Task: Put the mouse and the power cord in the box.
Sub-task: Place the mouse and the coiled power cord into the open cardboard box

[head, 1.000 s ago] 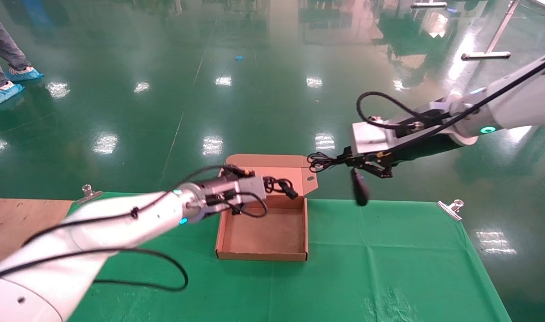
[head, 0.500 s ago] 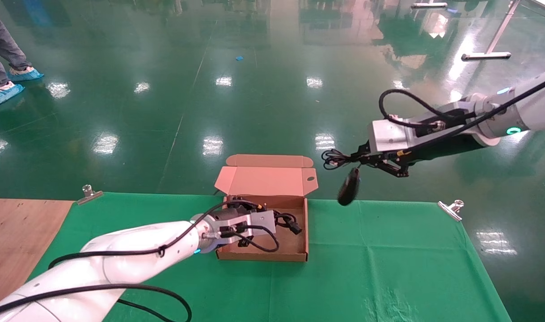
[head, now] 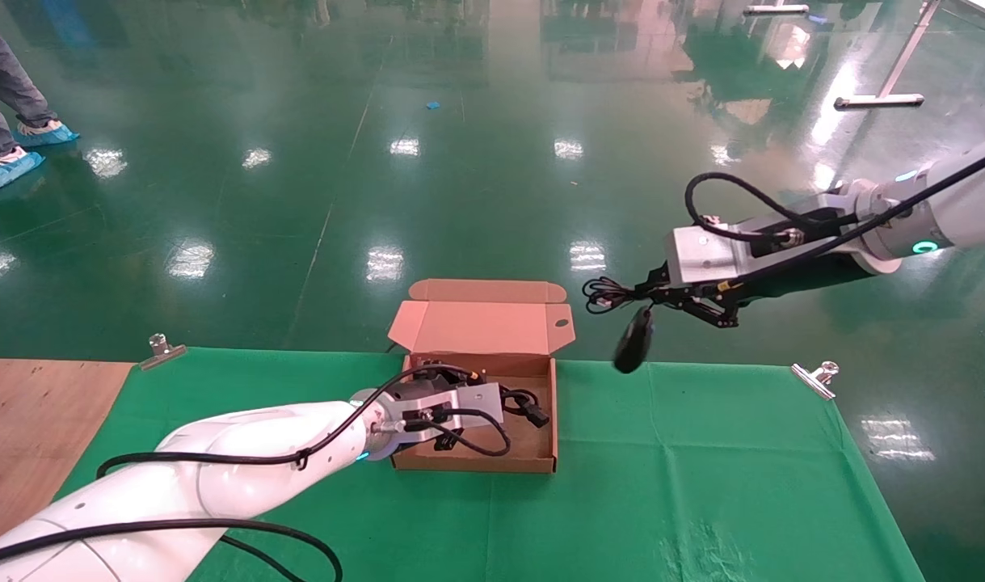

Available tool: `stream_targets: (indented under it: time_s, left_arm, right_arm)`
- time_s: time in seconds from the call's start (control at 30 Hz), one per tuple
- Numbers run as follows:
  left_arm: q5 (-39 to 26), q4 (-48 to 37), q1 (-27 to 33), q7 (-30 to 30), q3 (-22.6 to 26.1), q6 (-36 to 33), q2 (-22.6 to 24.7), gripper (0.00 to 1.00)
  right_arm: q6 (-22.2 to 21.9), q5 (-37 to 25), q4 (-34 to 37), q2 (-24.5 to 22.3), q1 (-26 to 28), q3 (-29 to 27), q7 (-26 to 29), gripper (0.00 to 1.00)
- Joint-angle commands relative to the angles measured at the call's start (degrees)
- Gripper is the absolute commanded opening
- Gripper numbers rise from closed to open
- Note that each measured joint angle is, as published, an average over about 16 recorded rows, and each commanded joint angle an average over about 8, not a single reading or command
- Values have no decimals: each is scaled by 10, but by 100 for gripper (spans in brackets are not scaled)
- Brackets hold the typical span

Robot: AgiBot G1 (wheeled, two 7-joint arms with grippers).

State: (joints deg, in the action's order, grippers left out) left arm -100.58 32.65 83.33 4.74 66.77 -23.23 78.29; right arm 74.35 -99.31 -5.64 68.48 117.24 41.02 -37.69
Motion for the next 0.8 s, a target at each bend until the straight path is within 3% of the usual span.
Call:
stream_targets:
  time_s: [0.03,0.47,0.63,0.8]
  left_arm:
    - [7,-1,2,2,9,3,0,100]
    - [73,5,15,16,37,-2,-6,100]
    - [149,39,27,-4,5,-52,-35,100]
    - [240,96,30,-61,-47,-126,-99,100]
  right_arm:
    - [0,0,2,0,-2,0,-2,0]
    - [6,4,10,7,-8,-2,-8,0]
    - [5,4,10,20,-7,-2,-4,0]
    - [-6,1,11,44,-8,0,4,0]
